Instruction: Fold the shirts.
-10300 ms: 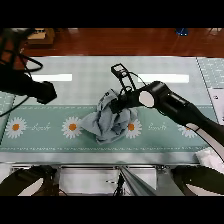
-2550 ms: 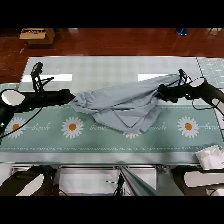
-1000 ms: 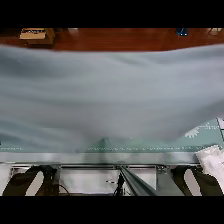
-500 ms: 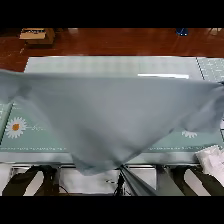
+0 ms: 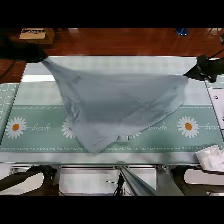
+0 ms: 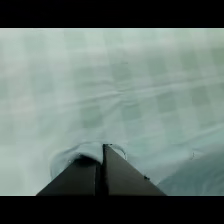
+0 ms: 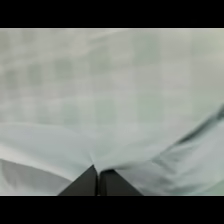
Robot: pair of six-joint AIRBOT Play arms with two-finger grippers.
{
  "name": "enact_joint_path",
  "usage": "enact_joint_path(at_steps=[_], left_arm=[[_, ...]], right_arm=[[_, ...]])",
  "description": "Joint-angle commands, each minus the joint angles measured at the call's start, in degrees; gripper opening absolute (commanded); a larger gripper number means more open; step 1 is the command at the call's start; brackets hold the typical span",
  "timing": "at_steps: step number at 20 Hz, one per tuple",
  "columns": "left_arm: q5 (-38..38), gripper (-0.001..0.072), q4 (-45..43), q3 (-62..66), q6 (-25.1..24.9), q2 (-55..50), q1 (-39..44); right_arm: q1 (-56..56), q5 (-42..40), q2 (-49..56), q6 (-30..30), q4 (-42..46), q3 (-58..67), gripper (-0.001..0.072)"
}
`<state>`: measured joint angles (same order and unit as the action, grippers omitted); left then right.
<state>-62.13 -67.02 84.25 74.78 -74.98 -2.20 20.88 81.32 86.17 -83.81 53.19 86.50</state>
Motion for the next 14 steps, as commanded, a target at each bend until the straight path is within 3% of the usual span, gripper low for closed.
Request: enact_joint_path(at_steps=[1, 7, 8, 9, 10, 11, 12, 14], left_arm=[[4.02, 0.0021, 0.66, -0.22, -0.39, -9.16, 2.29], [4.17, 0.0023, 0.66, -0.22, 1.07, -15.47, 4.42], [3.41, 0.0024, 0.63, -0.22, 2.12, -15.98, 4.31], [2.03, 0.0036, 0.59, -0.2, 2.19, -15.98, 3.96], [-0.96, 0.0155, 0.59, 0.31, 2.21, -15.72, 3.08], [-6.82, 0.0336, 0.52, 1.77, 2.29, -15.47, 1.68], [-16.61, 0.0414, 0.52, 3.85, 3.85, -15.23, -0.24], [-31.45, 0.0413, 0.57, 4.5, 7.67, -13.27, -3.85]], right_arm=[[-0.04, -11.17, 7.8, 0.31, -0.81, -0.09, 0.0024], [-0.04, -17.64, 15.5, 0.33, -0.81, -0.09, 0.0026], [-0.02, -17.27, 16.0, 0.37, -0.83, -0.07, 0.0068], [0.02, -17.07, 15.89, 1.7, -1.11, -0.02, 0.0203], [0.48, -15.61, 15.41, 5.09, -1.92, 0.57, 0.0253], [1.16, -12.59, 14.69, 9.49, -2.01, 2.19, 0.0253], [1.92, -8.87, 13.73, 13.33, -1.14, 4.35, 0.0252], [4.63, -4.83, 10.32, 15.56, 3.04, 8.26, 0.0252]])
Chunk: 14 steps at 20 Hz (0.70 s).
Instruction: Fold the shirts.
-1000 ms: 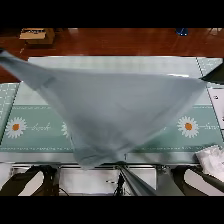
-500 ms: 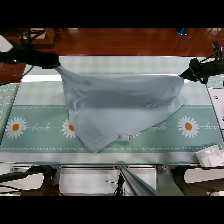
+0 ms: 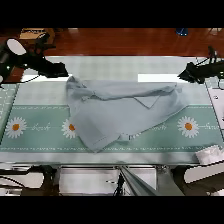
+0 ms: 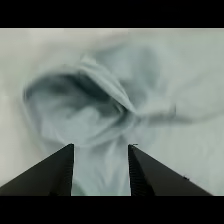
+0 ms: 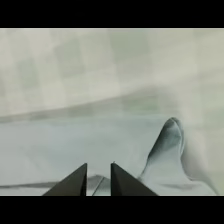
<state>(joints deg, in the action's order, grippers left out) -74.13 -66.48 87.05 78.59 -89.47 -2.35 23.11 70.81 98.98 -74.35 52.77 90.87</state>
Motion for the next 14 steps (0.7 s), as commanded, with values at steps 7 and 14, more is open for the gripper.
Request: enact_joint_path(at_steps=[7, 14], left_arm=[[-12.98, 0.0415, 5.79, -34.18, 5.46, 26.38, -7.23], [-0.87, 0.0668, 21.97, -62.66, 3.13, 32.46, -1.14]], right_arm=[[13.94, 10.32, -10.45, 1.33, 10.36, -1.77, 0.0434], [14.99, 10.25, -11.58, 2.23, 8.63, -9.94, 0.0434]])
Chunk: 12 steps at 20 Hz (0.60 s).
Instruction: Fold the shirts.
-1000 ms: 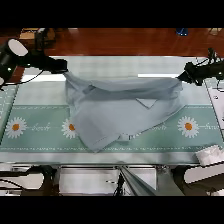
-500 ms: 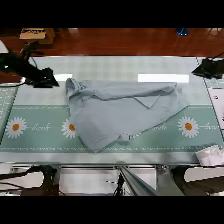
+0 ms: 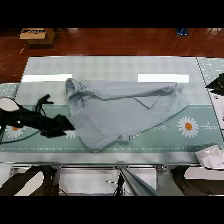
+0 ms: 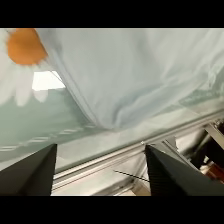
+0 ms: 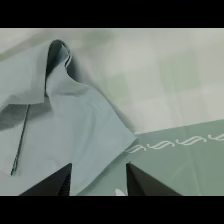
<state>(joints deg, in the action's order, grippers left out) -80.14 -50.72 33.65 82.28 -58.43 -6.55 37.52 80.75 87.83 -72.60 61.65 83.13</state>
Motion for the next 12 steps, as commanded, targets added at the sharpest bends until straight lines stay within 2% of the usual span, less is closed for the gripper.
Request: enact_joint_path(at_steps=[1, 3, 7, 10, 12], left_arm=[[6.69, 0.0669, 6.19, -10.23, -0.57, 0.7, 5.35], [9.97, 0.0668, 6.71, -10.56, -0.28, -1.03, 9.66], [15.69, 0.0668, 13.7, -10.56, -0.9, -6.78, 16.59], [17.51, 0.0668, 13.9, -10.54, -1.05, -11.54, 20.96], [22.38, 0.0654, 14.84, -10.54, -1.03, -13.18, 22.82]], right_arm=[[0.59, 0.24, -0.44, 0.52, -0.24, -2.21, 0.0434], [0.59, 0.07, -0.44, 0.85, -0.24, -2.21, 0.0434], [0.59, 0.09, -0.44, 0.87, -0.22, -2.21, 0.0433], [0.59, 0.09, -0.44, 0.9, -0.22, -2.21, 0.0433], [0.59, -0.04, -0.44, 0.87, -0.22, -2.21, 0.0432]])
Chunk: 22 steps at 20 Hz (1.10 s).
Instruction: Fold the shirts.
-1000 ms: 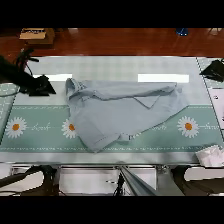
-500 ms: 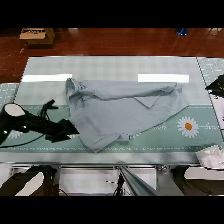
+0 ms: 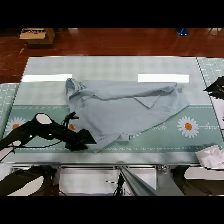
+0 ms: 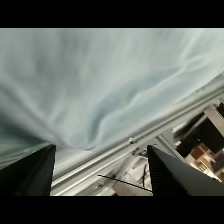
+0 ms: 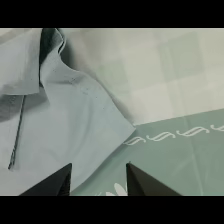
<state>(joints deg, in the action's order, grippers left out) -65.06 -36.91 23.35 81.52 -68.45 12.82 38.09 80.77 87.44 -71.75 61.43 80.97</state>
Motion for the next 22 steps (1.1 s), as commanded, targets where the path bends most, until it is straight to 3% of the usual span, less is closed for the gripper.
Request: enact_joint_path(at_steps=[1, 2, 4, 6, 11, 14, 19, 22], left_arm=[[10.88, 0.0509, 2.69, -0.26, -0.22, -3.54, 3.93], [14.75, 0.0318, 5.11, -0.24, -0.24, -3.56, 4.24], [20.06, 0.0288, 8.33, 0.0, -0.24, -3.56, 4.31], [21.49, 0.0022, 8.66, 0.02, -0.85, -3.54, 4.28], [17.84, 0.0023, 8.68, 0.04, -3.96, -3.26, 4.33], [17.2, 0.0023, 8.68, 0.04, -4.48, -2.95, 4.33], [17.22, 0.0023, 8.68, 0.04, -5.44, -1.57, 4.33], [17.25, 0.0023, 8.68, 0.09, -5.51, -1.4, 4.33]], right_arm=[[0.02, -0.15, -0.04, 0.02, -0.02, -0.04, 0.043], [0.02, -0.13, -0.04, 0.0, -0.02, -0.04, 0.043], [0.02, 0.24, -0.04, 0.0, -0.04, -0.04, 0.043], [0.02, 0.07, -0.04, 0.0, 0.02, -0.04, 0.0431], [0.87, -1.22, 1.07, 0.02, 2.03, -1.99, 0.0437], [1.57, -2.75, 2.54, 0.13, 2.12, -7.56, 0.049], [0.98, -10.23, 7.82, 0.04, -8.28, -13.35, 0.0493], [-2.23, -12.63, 11.21, 0.02, -8.85, -13.38, 0.0492]])
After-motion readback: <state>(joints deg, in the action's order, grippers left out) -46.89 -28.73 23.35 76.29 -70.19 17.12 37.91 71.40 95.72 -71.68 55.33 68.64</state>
